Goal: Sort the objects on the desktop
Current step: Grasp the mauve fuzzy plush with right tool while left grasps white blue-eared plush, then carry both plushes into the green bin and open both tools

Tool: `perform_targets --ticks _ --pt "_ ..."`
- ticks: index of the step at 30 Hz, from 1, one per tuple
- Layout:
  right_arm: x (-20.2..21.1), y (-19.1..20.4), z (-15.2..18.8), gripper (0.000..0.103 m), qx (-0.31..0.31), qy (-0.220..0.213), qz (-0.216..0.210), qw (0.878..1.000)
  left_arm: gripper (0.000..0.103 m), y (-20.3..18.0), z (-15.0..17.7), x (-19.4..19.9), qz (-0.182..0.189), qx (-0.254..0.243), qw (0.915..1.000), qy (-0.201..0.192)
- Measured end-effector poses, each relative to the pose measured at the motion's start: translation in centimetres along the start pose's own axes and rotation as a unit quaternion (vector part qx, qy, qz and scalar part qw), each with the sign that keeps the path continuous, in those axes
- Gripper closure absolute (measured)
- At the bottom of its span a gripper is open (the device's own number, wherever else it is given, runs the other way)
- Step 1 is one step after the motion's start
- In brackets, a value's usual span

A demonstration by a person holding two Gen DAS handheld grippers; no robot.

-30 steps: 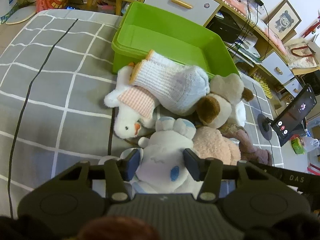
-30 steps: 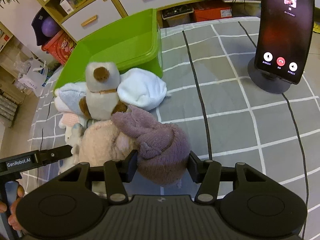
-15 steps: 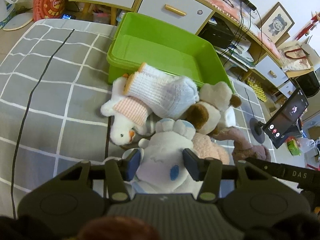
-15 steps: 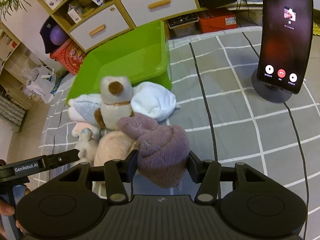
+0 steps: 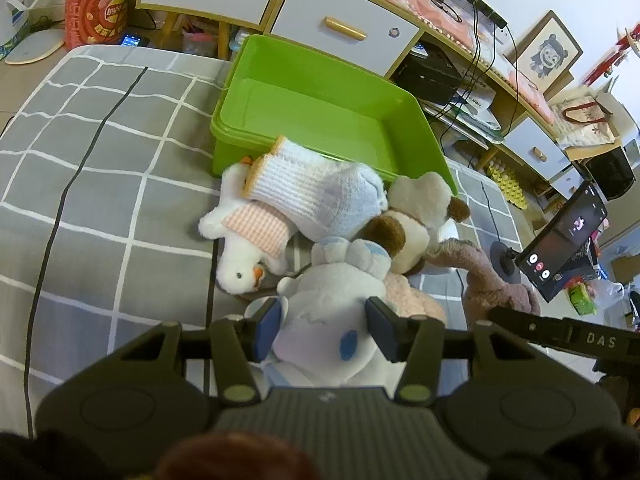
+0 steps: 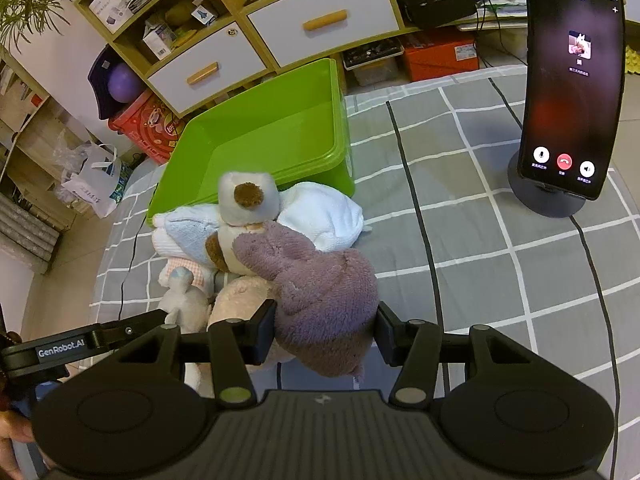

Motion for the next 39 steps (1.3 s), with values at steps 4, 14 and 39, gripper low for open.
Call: perform_targets --ticks 4,14,39 --pt "0.0 0.0 0.0 0.051 0.0 -0.002 -0.002 1.0 0.056 -0.1 0.0 0.2 0.002 -0.001 1.0 -0.002" --pt "2.3 1.4 -1.7 0.052 -0.011 -0.035 -0.032 0.999 0.057 -2.1 -1.5 2.5 0.028 -0.007 0.9993 -0.022" --pt "-3.5 3.2 -12.1 0.052 -0.032 -0.056 -0.073 0.995 0.059 -0.3 -13.8 0.5 0.007 0.028 0.9955 -0.091"
Point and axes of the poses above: each gripper's, at about its wrist camera, not at the fingertips, and x roughly against the way its jaws point, y to its left, z to its underside, the point moved 6 cm from there along -x, roughly the way its jaws point, and after that the axes turned 6 degrees about y, right-handed, at the moved point
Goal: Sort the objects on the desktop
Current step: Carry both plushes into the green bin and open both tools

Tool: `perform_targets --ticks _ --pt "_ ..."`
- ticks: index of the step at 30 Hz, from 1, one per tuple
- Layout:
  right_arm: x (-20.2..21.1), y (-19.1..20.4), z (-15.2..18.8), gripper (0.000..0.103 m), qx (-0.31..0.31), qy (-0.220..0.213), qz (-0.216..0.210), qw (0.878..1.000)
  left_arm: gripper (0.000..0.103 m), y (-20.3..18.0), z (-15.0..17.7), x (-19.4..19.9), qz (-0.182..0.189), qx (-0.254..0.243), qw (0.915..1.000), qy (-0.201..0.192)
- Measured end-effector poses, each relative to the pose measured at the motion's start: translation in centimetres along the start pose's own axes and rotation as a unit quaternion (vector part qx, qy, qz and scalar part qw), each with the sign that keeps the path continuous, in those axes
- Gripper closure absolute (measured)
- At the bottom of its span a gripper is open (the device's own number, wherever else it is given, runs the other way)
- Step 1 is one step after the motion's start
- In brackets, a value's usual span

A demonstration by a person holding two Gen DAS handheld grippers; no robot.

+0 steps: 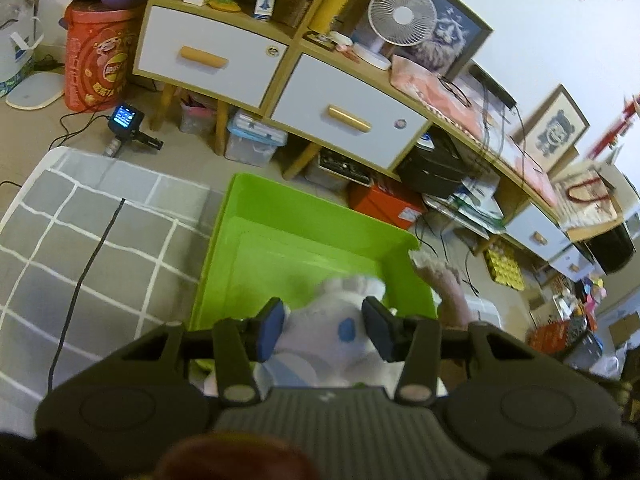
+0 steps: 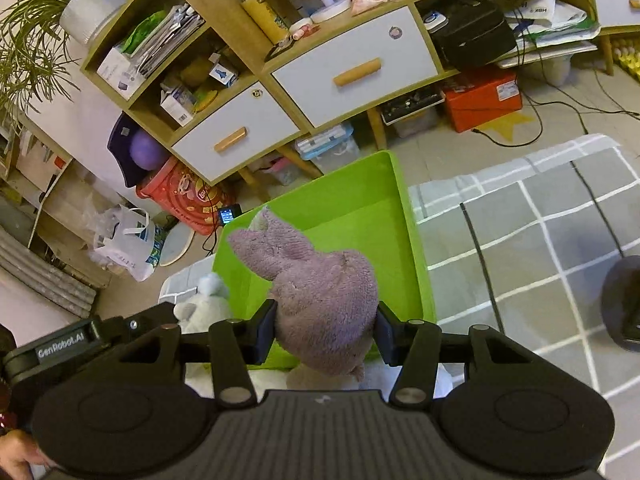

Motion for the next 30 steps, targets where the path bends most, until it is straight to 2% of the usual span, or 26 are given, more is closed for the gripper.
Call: perform_targets --ticks 3,4,5,8,21,30 --pt "-1.3 -0.4 0.1 0.052 -0.002 0.005 0.001 1.0 0.062 0.7 -0.2 -0.9 -0.003 0.001 1.0 -0.006" --pt "-1.7 -0.5 0.2 0.052 -0.002 0.006 0.004 1.0 0.066 1.0 -0.1 -1.2 -0.004 0.002 1.0 -0.006" --pt "-2.0 -0.6 0.2 0.052 -0.002 0.007 0.008 1.0 0.067 1.2 -0.1 -1.6 -0.005 0.004 1.0 -0.004" --pt "-3.0 -1.1 0.4 0.052 -0.001 0.011 0.017 1.0 0.067 1.8 0.1 -2.6 -0.007 0.008 0.9999 0.0" --pt "-4.3 -1.2 0.3 0.052 0.009 0.001 0.026 1.0 0.068 2.2 -0.2 -4.3 -0.01 0.013 0.9995 -0.026" --pt "-4.4 -1.7 0.2 0.05 0.009 -0.001 0.049 0.999 0.064 2.5 -0.3 -4.8 -0.019 0.02 0.9988 -0.04"
Point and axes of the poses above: each gripper's, at about its wrist camera, not at the fingertips, and x roughly against the way its jaws point, y to its left, z to its underside, the point moved 6 cm from there along -x, roughly the way its jaws point, and after that the axes turned 6 degrees about y, right-handed, at the moved point
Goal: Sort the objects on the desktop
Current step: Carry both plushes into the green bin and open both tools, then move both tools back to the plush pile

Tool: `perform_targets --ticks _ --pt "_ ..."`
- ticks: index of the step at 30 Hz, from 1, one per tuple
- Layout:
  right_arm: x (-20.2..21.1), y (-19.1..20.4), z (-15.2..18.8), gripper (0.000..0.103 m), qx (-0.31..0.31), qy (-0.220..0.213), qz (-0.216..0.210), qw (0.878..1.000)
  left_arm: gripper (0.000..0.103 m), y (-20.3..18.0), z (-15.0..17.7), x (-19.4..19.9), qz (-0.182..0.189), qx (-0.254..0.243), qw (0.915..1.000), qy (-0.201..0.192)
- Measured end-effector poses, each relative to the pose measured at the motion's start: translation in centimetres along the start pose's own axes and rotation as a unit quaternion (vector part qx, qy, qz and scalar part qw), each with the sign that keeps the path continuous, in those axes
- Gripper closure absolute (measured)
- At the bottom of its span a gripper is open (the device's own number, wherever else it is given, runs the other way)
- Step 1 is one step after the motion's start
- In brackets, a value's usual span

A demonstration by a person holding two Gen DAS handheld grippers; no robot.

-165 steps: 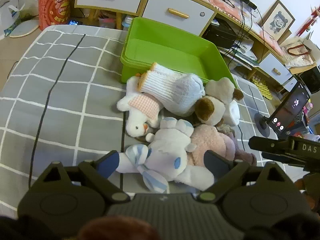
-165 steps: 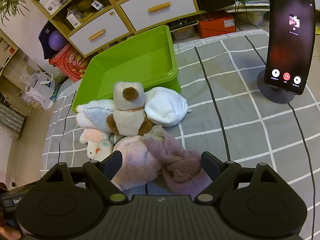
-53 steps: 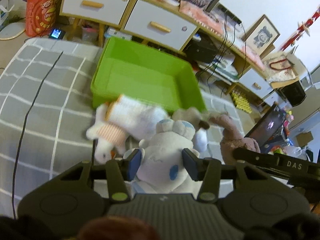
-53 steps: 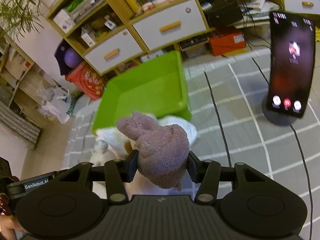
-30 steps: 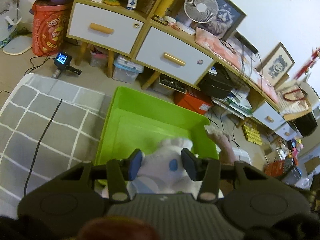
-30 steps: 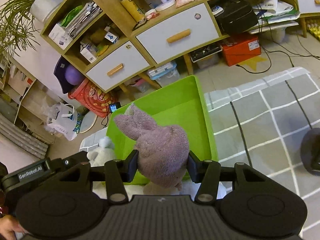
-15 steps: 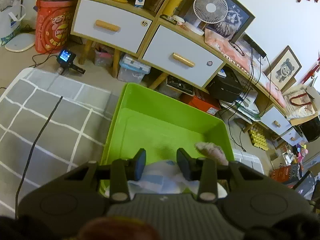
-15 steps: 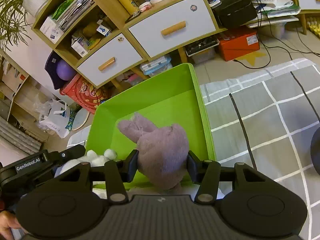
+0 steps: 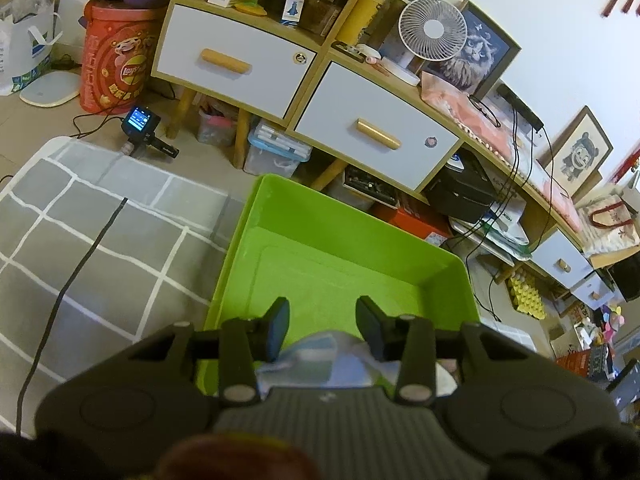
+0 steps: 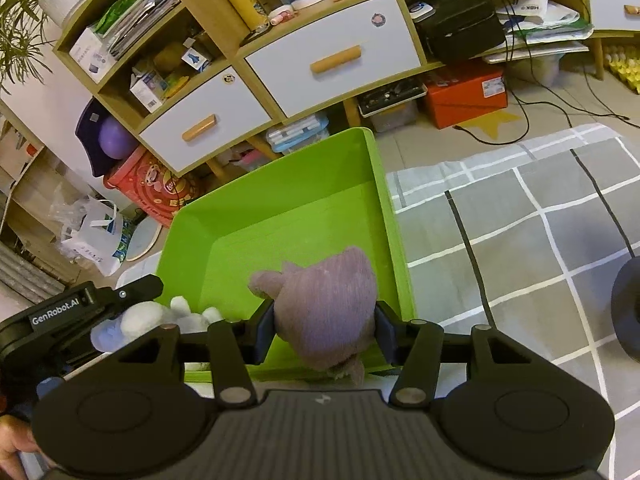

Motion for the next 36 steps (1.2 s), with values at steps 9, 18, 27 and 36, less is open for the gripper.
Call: perform_targets --ticks 9,18,27,36 --pt "0.5 0.2 0.1 0.041 0.003 0.001 -0.002 1.0 0.043 0.9 0.0 -0.1 -0.01 0.02 0.9998 -0.001" --pt "1.1 0.4 0.0 0.033 0.005 -0.003 -0.003 1.0 0.036 1.1 -0.7 1.2 -0.004 0.032 0.9994 -0.013" --pt "1.4 0.5 0.2 0.032 0.004 0.0 -0.001 1.0 0.031 1.0 -0.6 1.4 -0.011 0.027 0.9996 -0.003" --pt "4.1 1.8 0.5 0.02 -0.003 0.003 0.002 1.0 0.001 0.3 0.2 2.9 -0.02 0.021 0.9993 0.025"
Point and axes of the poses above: each gripper's, at about its wrist camera, not at the fingertips, and x roughly against the way its jaws point, y to its left, z to its underside, the point moved 6 cm from there along -x, roughly the way its jaws point, and after that the axes turned 6 degrees about y, right-handed, at the moved point
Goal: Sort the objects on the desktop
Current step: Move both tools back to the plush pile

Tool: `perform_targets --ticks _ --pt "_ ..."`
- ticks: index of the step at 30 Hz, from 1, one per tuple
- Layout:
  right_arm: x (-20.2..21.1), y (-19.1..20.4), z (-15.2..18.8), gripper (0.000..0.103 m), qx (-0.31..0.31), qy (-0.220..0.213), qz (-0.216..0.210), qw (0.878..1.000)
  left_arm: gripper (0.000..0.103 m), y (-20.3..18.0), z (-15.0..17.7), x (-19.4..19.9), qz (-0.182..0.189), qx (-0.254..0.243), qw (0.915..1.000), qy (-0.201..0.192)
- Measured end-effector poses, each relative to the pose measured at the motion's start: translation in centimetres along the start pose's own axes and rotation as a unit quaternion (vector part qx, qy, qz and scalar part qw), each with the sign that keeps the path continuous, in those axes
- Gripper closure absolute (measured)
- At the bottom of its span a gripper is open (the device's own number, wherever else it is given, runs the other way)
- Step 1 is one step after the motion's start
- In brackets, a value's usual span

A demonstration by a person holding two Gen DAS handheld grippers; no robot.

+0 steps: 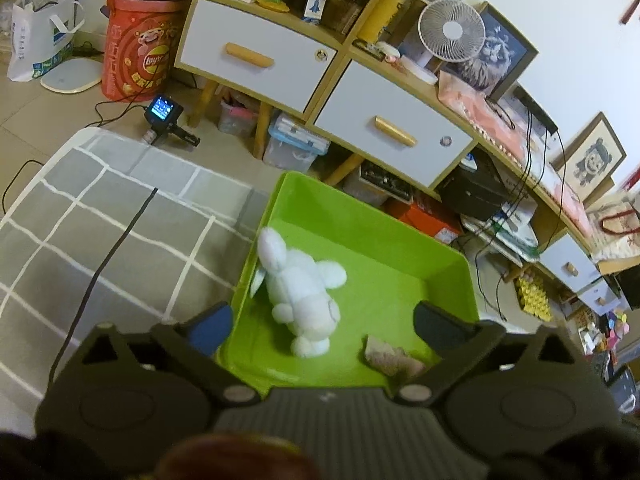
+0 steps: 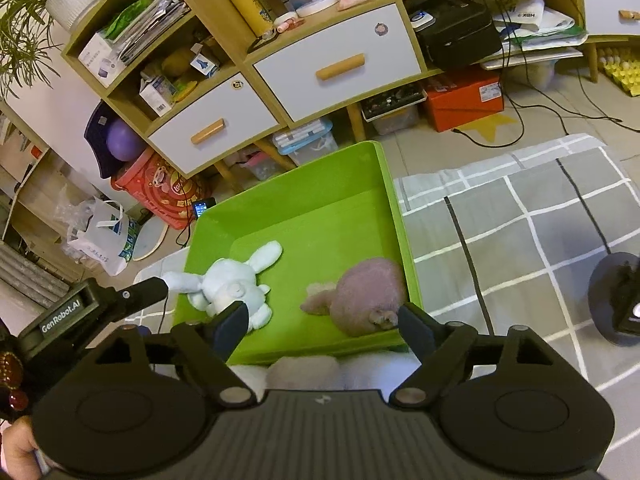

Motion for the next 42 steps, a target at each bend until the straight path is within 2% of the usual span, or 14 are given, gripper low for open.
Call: perform_targets --ticks 9,15,18,21,25,29,30,32,37,42 --pt "2.2 -0.4 2.5 0.015 -0.028 0.012 -0.003 1.0 0.001 -0.2 2.3 1.9 -0.022 -0.014 0.9986 0.047" --pt "1.7 -1.5 4.9 0.015 -0.051 0.024 -0.016 0.998 0.001 1.1 4.6 2.0 -0.017 -0.006 0.9978 0.063" --pt "0.9 -2.1 5.6 0.015 -0.053 0.041 0.004 0.998 0.001 2.0 5.6 1.3 -0.027 0.001 0.997 0.072" --pt "0.7 -2.5 5.5 0.015 -0.054 0.04 0.013 0.998 0.001 2.3 6.1 0.8 -0.031 0.001 0.9963 0.08" --pt "0.3 -2.2 5.3 0.016 -0.066 0.036 -0.014 0.997 0.001 2.3 6.3 0.5 -0.006 0.018 0.9962 0.085" --pt "0.0 -1.3 5.3 0.034 -0.067 0.032 -0.029 0.997 0.001 1.6 6.5 0.3 0.029 0.036 0.9947 0.091" --pt "-0.1 -1.1 5.3 0.036 -0.066 0.031 -0.033 0.997 0.002 1.4 6.5 0.2 0.037 0.041 0.9942 0.092" --pt "-0.3 -0.8 5.3 0.043 -0.068 0.031 -0.041 0.996 0.009 1.2 6.6 -0.1 0.049 0.05 0.993 0.095" --pt "-1.2 -1.0 5.5 0.049 -0.085 0.031 -0.052 0.995 0.022 0.9 7.1 -1.2 0.078 0.082 0.9875 0.11" --pt "-1.3 -1.1 5.5 0.049 -0.083 0.025 -0.055 0.995 0.025 0.7 8.0 -2.8 0.097 0.107 0.981 0.13"
Point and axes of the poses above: each gripper's, at about its wrist camera, not at the fingertips, and x roughly against the way its jaws point, y to its left, z to its underside, the point moved 6 cm from there along -x, roughly the way its jaws point, and after that the axes turned 6 degrees about y, right-handed, at the moved point
